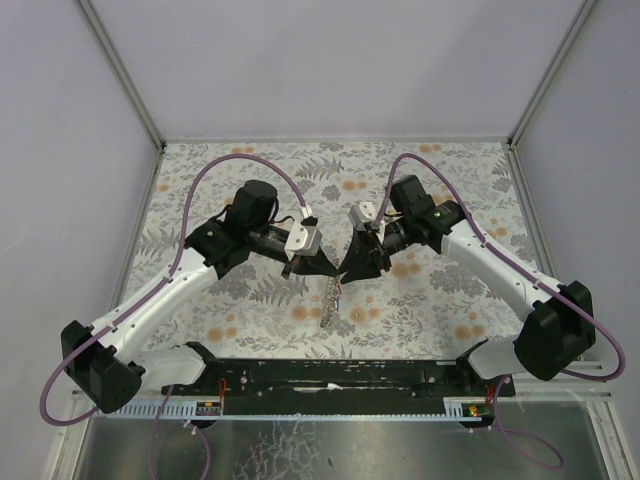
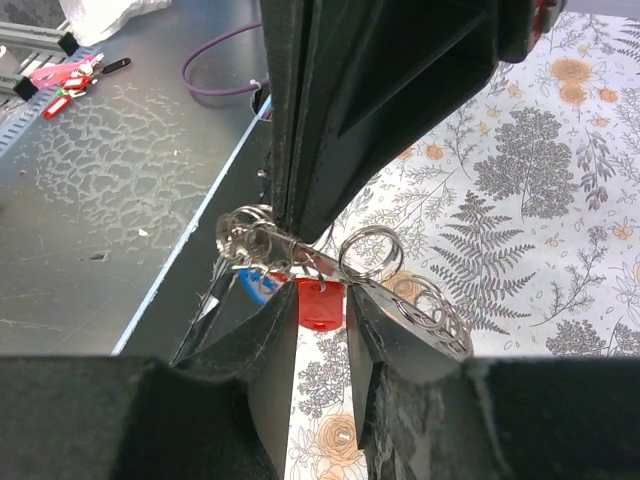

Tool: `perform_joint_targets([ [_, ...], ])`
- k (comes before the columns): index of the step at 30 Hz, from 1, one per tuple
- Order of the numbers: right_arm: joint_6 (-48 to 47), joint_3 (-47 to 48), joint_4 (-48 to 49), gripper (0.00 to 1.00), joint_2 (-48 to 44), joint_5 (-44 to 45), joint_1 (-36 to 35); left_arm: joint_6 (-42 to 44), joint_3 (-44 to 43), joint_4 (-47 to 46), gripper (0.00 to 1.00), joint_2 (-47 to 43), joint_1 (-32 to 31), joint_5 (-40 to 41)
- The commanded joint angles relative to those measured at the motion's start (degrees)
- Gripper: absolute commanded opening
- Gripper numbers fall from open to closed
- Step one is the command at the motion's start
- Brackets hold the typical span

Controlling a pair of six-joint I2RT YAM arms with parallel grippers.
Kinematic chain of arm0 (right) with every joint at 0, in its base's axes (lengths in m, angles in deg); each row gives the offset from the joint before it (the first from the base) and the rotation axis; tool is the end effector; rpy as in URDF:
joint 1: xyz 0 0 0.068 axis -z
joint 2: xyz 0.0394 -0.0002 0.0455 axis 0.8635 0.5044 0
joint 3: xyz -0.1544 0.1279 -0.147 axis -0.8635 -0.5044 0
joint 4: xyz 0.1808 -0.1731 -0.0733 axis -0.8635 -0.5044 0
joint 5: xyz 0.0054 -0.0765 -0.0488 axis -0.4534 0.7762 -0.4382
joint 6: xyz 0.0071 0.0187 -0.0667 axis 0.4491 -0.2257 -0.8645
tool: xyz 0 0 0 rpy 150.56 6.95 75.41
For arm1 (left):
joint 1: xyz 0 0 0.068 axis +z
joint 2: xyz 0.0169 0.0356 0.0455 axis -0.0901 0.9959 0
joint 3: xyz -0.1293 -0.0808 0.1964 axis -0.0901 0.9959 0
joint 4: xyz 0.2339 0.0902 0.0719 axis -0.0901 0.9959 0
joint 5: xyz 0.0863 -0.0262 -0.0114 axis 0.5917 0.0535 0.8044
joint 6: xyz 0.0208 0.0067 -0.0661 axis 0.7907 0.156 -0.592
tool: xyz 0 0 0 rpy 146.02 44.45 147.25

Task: Remove the keys from the keyring
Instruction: Pick up the key from the keyring.

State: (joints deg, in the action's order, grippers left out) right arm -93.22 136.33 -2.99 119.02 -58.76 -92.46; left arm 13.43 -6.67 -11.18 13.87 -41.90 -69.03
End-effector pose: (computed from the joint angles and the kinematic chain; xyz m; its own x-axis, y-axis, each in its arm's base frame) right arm 0.2159 0.2039 0.2832 0.0425 -0.2006 -0.9787 -0.9249 -0.3784 0.0374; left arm 0.1831 -0.2002 0.3249 0.2216 0.1803 -0.9583 0.9440 -0.2859 0.1645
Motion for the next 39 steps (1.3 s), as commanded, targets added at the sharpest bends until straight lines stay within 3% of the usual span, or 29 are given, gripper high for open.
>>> perform_joint_targets([
  [1, 5.24, -0.09, 4.53, 0.31, -0.39, -1.87, -0.47, -0.62, 0.07, -4.10, 0.00, -1.20, -0.37, -0.15],
  [7, 5.22, -0.01, 3.80, 0.20, -0.46, -2.06, -0.56, -3.99, 2.18, -8.79, 0.00, -2.88, -0.35, 3.63],
  [15, 0.26, 0.83, -0.59, 0.14, -0.37, -1.79, -0.56, -4.35, 3.33, -9.62, 0.00, -4.63, -0.38, 6.09],
  [27, 6.49, -0.27, 5.03, 0.16, -0.11, -2.74, -0.82, -6.31, 3.07, -11.29, 0.00, -3.86, -0.32, 5.32],
  [33, 9.23, -0.55, 7.02, 0.21, -0.02, -2.31, -0.83, -6.73, 3.24, -11.40, 0.00, -3.70, -0.36, 5.67],
  [37, 9.62, -0.65, 7.36, 0.19, -0.02, -2.41, -0.84, -6.68, 3.46, -12.11, 0.00, -3.87, -0.34, 5.99],
  [39, 9.67, -0.51, 7.36, 0.12, -0.02, -2.57, -0.82, -6.72, 3.60, -12.25, 0.00, -4.01, -0.36, 6.18],
])
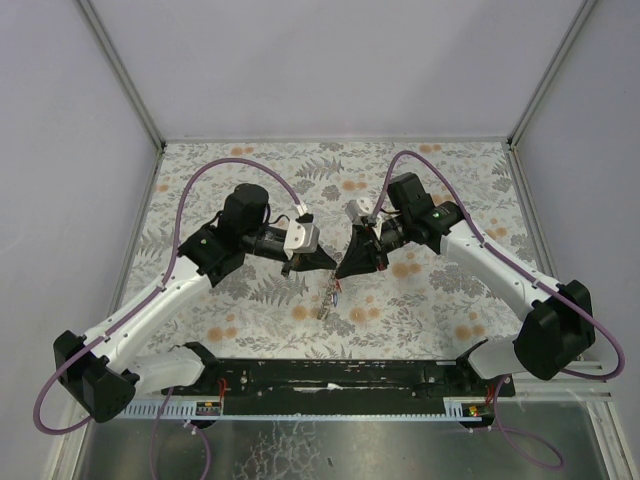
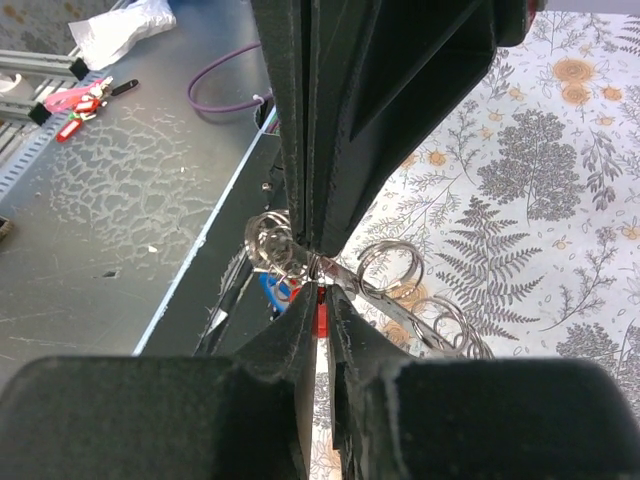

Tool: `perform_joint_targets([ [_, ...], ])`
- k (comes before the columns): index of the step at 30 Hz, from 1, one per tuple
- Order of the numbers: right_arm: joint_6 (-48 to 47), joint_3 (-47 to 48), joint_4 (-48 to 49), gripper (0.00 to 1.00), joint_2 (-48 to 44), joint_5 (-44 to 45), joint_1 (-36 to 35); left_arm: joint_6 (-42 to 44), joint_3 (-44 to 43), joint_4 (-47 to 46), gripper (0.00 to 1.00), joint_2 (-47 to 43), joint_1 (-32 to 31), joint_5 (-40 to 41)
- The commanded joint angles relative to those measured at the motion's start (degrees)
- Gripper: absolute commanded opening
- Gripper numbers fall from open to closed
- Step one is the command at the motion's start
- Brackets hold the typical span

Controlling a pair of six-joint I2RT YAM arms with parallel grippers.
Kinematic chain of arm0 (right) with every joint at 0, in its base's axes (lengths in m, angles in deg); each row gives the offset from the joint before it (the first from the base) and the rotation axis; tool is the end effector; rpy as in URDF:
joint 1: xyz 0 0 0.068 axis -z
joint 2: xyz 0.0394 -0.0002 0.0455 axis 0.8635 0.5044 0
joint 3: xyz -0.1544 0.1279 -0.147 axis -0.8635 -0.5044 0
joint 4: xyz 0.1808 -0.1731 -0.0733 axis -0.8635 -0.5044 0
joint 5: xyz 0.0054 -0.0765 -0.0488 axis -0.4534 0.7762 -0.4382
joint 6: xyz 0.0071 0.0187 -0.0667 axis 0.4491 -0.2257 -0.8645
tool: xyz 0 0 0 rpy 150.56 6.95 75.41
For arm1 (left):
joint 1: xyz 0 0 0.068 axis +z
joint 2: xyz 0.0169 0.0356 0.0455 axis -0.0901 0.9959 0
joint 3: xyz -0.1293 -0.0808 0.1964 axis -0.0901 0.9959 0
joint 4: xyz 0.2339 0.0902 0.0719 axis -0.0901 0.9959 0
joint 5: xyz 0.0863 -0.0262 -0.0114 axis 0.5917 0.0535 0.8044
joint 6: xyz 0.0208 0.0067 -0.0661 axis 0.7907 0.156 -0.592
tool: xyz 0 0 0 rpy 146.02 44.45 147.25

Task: Remove the keys from the keyring
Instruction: Pick up the key from the keyring.

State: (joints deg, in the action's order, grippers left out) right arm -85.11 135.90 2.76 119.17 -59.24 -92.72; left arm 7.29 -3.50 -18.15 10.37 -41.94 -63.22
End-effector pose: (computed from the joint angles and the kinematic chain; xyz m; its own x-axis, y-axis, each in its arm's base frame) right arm 0.2201 0.2083 0.2866 -0.0156 -0.1999 -0.9797 -0.9276 -0.3629 0.0888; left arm 0.1821 -0.1963 0.3296 0.2283 0.1895 -0.9550 0.9649 -0.1750 0.1960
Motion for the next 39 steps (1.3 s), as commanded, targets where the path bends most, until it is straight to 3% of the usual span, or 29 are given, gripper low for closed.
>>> perform_joint_targets([
  [1, 1.60, 0.11, 1.42, 0.10, -0.17, -2.18, -0.56, -0.56, 0.41, -5.28, 0.00, -0.52, -0.32, 0.45],
  [7, 0.80, 1.26, -0.57, 0.00, -0.17, -1.31, -0.56, -0.56, 1.50, -5.28, 0.00, -0.94, -0.28, 0.41],
  [23, 0.55, 4.15, -5.16, 0.00, 0.73, 3.90, -0.56, 4.56, 2.84, -0.52, 0.00, -1.51, -0.29, 5.64],
  [39, 8.11, 5.92, -3.27, 0.00, 3.98, 5.91, -0.56, 7.93, 3.07, 3.18, 0.00, -0.91, -0.27, 6.81],
])
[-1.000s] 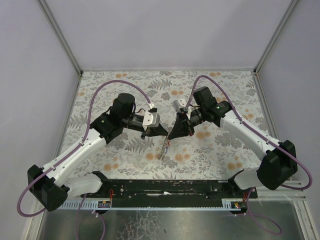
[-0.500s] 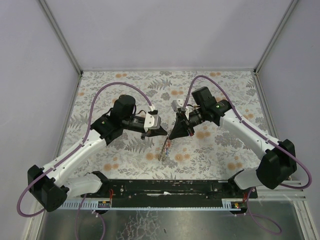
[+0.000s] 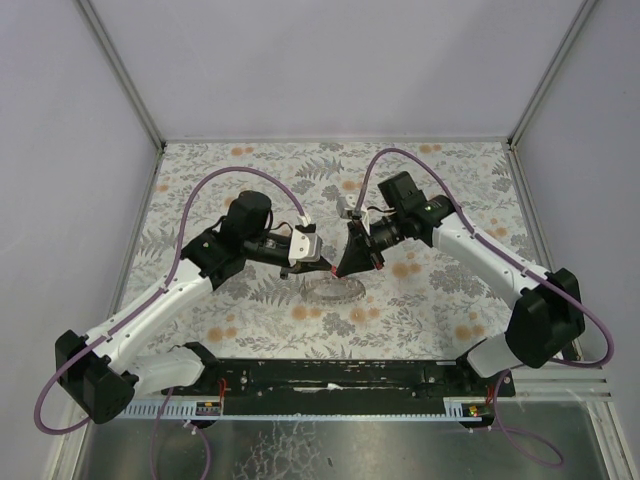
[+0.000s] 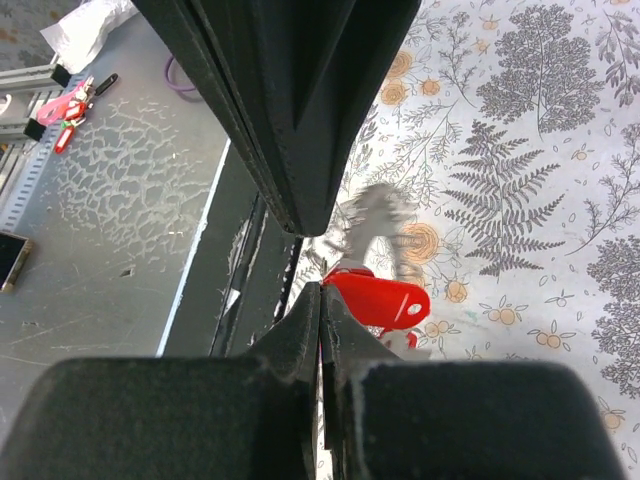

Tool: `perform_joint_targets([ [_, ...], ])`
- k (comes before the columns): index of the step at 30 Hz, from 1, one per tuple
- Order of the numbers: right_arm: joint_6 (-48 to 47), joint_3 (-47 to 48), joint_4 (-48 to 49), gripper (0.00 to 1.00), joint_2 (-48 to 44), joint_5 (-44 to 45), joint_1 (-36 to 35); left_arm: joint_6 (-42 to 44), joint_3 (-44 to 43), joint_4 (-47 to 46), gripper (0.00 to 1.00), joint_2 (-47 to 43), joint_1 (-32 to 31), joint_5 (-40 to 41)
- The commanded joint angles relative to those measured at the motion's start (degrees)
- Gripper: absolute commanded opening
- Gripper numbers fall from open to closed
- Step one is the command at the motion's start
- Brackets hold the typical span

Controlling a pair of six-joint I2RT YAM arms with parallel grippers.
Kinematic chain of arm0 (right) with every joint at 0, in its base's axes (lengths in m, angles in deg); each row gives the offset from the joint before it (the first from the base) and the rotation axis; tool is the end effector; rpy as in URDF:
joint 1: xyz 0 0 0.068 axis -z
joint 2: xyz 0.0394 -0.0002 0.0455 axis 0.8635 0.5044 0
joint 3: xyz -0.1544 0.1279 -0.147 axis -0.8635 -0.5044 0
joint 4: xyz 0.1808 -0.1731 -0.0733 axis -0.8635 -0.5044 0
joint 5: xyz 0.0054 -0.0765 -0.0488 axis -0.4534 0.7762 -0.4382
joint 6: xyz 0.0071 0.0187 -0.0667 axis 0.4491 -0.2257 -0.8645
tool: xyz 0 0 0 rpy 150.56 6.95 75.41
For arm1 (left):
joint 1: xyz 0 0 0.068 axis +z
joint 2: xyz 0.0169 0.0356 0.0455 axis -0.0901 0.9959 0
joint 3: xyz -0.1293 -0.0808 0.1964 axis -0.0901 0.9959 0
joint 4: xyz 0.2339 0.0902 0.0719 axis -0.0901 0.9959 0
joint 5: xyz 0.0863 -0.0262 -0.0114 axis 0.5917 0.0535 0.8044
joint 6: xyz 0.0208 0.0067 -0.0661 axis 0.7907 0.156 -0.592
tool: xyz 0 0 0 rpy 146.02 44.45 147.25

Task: Remove the keys from the keyring
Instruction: Pick up the key from the keyring.

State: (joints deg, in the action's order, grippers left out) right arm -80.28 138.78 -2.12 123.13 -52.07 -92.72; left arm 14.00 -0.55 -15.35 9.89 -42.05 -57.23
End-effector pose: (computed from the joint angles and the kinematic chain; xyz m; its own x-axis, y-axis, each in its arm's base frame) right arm 0.2329 0.2140 0.2724 -0.1531 -0.3465 -0.9255 -0.9400 -0.2379 0.2445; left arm 0.1834 -0.1936 0.3071 0.2782 0.2827 -0.9180 0.9590 -0.1363 0.2486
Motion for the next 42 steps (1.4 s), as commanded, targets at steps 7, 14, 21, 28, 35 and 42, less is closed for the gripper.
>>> perform_joint_targets([
  [7, 1.46, 4.84, -1.96, 0.00, 0.71, 1.45, -0.69, -3.96, 5.14, -5.10, 0.07, -4.07, -0.21, 2.77],
  [14, -3.82, 9.28, -7.21, 0.00, 1.27, 7.76, -2.02, -17.45, 16.08, -21.82, 0.31, -11.07, -0.21, 4.22],
  [21, -3.22, 10.41, -6.87, 0.00, 0.22, 11.76, -2.76, -31.93, 25.78, -40.76, 0.34, -15.55, -0.18, 9.23],
  [28, 0.12, 10.42, -4.93, 0.00, 0.17, 14.34, -2.84, -42.88, 30.27, -49.08, 0.39, -14.06, -0.21, 17.16],
  [35, 2.85, 10.28, -3.60, 0.00, 0.44, 15.70, -2.84, -48.90, 33.18, -58.55, 0.40, -12.24, -0.33, 17.50],
  [42, 4.85, 10.19, -2.67, 0.00, 0.35, 16.88, -2.84, -51.96, 32.50, -60.60, 0.33, -8.31, -0.72, 16.36],
])
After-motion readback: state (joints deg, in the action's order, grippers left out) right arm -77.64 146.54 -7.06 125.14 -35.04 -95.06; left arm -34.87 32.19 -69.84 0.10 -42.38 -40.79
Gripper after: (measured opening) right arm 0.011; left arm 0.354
